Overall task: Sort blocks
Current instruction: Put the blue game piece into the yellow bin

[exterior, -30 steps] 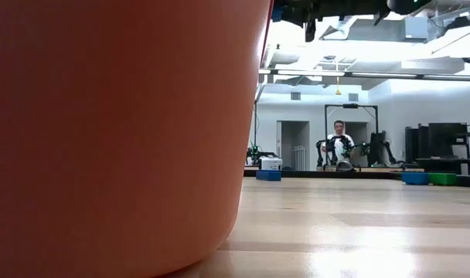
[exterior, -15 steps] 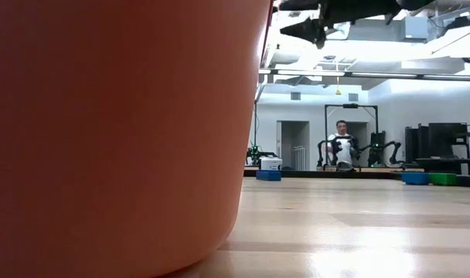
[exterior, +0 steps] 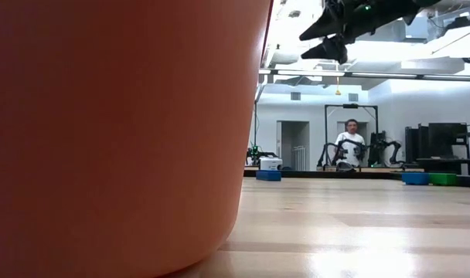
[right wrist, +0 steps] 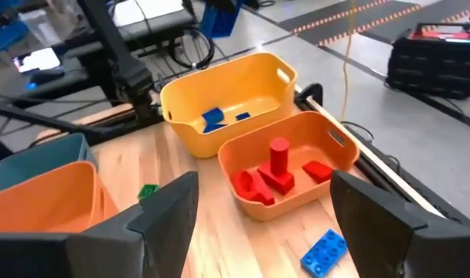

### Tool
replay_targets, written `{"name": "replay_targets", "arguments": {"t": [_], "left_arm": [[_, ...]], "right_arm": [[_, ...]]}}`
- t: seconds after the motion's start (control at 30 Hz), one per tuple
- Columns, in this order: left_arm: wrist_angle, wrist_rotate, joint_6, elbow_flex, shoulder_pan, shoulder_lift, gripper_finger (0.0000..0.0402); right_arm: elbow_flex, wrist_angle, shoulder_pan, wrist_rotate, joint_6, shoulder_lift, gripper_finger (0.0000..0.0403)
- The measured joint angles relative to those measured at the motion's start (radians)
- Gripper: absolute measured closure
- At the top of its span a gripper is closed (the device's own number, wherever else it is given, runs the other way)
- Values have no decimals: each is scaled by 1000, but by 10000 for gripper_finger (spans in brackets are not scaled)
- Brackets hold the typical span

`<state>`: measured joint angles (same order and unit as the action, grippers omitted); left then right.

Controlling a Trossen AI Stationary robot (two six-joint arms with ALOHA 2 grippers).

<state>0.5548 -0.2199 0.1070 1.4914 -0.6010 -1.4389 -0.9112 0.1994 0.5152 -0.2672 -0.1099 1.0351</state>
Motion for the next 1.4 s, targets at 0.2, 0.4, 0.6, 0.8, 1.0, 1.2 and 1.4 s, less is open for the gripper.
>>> {"name": "replay_targets", "arguments": {"t": [0.2, 0.4, 0.6, 0.8, 1.0, 1.2, 1.4], "left_arm": [[153, 40, -6, 0, -1, 10, 275], [346, 64, -33, -18, -15, 10, 275], [628, 24, -3, -199, -81, 30, 275], [495, 169, 166, -352, -106, 50, 275], [431, 206, 217, -388, -215, -55, 263], [465, 156, 195, -387, -234, -91, 92], [482, 141, 186, -330, -225, -71, 52]], "right_arm": [[0, 6, -19, -7, 6, -2, 103], [0, 39, -38, -20, 5, -2, 103], [0, 68, -100, -21, -20, -2, 103], [0, 62, -166, 37, -21, 0, 103], [0, 58, -177, 45, -28, 11, 103], [0, 80, -182, 45, -40, 33, 103], [1, 97, -172, 85, -44, 22, 103]]}}
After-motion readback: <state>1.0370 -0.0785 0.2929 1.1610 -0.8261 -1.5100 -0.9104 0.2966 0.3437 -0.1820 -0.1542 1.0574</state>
